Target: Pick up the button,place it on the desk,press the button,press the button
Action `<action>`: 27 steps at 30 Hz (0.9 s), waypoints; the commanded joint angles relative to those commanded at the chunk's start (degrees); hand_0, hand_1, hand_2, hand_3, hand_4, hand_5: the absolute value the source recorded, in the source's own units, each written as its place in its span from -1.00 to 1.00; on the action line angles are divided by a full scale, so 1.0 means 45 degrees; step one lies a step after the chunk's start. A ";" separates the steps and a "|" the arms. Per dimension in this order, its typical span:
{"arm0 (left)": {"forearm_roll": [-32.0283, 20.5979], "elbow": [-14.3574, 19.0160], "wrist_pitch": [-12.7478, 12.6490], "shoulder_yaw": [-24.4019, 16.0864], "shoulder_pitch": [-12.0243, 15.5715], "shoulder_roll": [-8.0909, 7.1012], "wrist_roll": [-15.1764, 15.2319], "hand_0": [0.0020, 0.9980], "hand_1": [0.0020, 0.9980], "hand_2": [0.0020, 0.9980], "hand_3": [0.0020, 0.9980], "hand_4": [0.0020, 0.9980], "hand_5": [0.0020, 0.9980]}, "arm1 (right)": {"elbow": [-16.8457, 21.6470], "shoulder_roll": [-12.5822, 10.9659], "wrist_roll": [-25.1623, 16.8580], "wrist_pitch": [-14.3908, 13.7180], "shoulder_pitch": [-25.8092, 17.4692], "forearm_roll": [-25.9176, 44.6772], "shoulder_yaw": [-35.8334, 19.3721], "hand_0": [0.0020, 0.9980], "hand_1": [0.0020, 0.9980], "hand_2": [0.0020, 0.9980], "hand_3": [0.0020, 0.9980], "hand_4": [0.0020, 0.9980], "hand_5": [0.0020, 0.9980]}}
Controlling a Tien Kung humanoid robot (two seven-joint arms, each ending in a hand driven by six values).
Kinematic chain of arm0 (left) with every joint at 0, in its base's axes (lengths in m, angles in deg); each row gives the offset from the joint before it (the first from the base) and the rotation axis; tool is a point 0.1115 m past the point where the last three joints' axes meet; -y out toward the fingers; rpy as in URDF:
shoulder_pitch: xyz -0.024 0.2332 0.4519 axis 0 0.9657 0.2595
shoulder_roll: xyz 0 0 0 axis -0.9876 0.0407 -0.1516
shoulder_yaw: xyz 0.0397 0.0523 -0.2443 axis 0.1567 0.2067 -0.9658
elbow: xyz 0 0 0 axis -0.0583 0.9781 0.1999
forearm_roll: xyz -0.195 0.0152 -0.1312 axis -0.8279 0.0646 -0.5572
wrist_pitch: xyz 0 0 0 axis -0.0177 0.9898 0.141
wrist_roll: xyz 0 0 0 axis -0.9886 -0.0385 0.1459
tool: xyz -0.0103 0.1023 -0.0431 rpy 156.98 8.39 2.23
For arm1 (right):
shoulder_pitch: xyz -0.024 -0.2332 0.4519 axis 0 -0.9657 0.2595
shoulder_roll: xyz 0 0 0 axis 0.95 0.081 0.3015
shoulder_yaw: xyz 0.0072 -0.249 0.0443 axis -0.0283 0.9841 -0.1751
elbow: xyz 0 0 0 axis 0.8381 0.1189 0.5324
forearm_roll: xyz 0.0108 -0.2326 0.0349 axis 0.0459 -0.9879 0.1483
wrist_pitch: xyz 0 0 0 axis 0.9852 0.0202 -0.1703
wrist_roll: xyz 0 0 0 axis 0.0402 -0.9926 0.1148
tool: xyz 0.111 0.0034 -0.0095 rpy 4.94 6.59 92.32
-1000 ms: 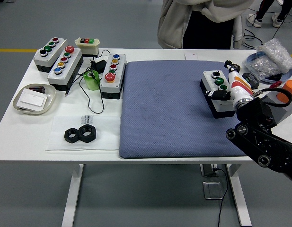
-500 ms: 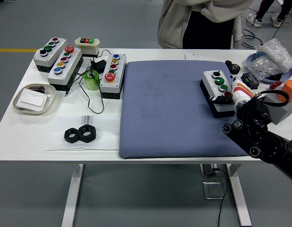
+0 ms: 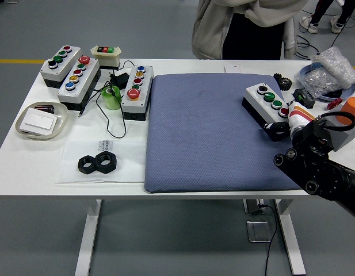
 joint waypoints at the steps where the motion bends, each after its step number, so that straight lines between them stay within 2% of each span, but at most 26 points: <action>1: 0.0014 -0.0001 0.0002 -0.0012 0.0008 0.0000 -0.0005 0.52 0.59 0.74 0.58 0.12 1.00 | 0.0064 -0.0040 0.0028 -0.0081 -0.0017 -0.0133 0.0016 -0.12 -0.24 -0.04 0.37 0.70 -0.79; 12: -0.0210 -0.0002 -0.0001 0.0127 -0.0024 -0.0015 0.0076 0.53 0.59 0.74 0.58 0.12 1.00 | 0.0773 -0.0479 0.0014 -0.0519 -0.0091 -0.1067 0.0136 -0.25 -0.34 -0.13 0.25 0.63 -0.83; 18: -0.0365 -0.0010 -0.0008 0.0222 -0.0060 -0.0010 0.0126 0.53 0.59 0.74 0.58 0.12 1.00 | 0.1943 -0.1077 -0.0384 -0.0775 -0.0319 -0.1175 0.0416 -0.25 -0.36 -0.14 0.23 0.61 -0.84; 20: -0.0454 -0.0013 -0.0014 0.0269 -0.0056 -0.0011 0.0154 0.53 0.59 0.74 0.58 0.12 1.00 | 0.3070 -0.1852 -0.1228 -0.0770 -0.0531 -0.0668 0.0800 -0.25 -0.36 -0.14 0.23 0.61 -0.84; 22: -0.0491 -0.0014 -0.0013 0.0287 -0.0054 -0.0015 0.0164 0.53 0.59 0.74 0.58 0.12 1.00 | 0.3906 -0.2302 -0.1785 -0.0694 -0.0608 -0.0348 0.1031 -0.25 -0.36 -0.14 0.23 0.61 -0.84; 27: -0.0475 -0.0015 -0.0005 0.0279 -0.0037 -0.0019 0.0154 0.53 0.59 0.74 0.58 0.12 1.00 | 0.5623 -0.3430 -0.4129 -0.0146 -0.0713 0.0515 0.1652 -0.27 -0.36 -0.14 0.19 0.58 -0.86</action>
